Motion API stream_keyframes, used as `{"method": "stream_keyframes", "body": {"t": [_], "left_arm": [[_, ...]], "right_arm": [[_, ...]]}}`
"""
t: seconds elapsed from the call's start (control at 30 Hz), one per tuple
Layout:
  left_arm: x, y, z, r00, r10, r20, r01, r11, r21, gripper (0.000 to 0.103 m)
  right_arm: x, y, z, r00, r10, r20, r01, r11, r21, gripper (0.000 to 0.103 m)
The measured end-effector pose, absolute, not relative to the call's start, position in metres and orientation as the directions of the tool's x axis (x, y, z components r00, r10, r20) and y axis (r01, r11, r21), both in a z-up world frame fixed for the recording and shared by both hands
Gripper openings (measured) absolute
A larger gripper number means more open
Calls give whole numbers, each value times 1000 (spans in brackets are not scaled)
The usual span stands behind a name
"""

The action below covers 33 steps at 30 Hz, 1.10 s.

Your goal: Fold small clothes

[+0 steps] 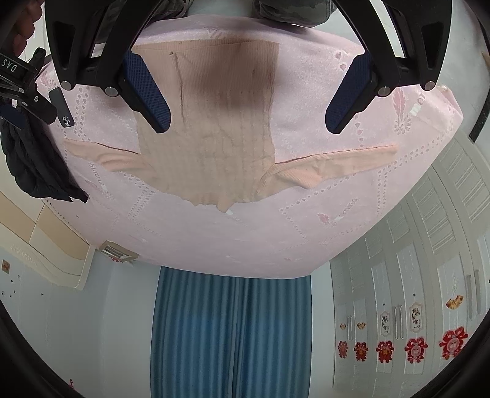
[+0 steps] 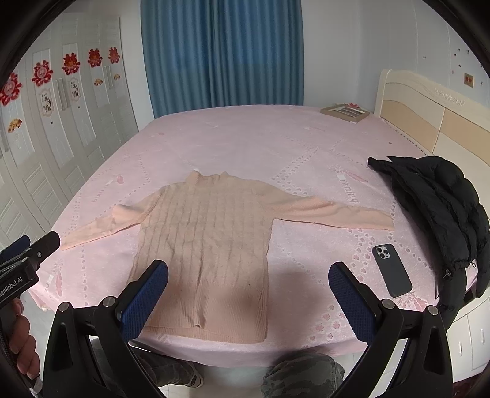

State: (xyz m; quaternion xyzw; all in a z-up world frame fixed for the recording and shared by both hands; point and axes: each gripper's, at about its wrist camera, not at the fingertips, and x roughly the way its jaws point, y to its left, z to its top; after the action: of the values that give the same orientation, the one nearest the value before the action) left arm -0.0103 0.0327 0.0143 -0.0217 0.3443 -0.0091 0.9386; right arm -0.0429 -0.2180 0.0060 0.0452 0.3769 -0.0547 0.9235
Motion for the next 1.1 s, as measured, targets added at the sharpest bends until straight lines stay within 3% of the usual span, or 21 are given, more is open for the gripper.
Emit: {"method": "stream_keyframes", "body": {"t": [1.1], "left_arm": [[-10,52,16,768,-41,-640,-1,998,-66,102]], "right_arm": [[-45,-199,14,721,-84,-688,130,991,15,103]]}}
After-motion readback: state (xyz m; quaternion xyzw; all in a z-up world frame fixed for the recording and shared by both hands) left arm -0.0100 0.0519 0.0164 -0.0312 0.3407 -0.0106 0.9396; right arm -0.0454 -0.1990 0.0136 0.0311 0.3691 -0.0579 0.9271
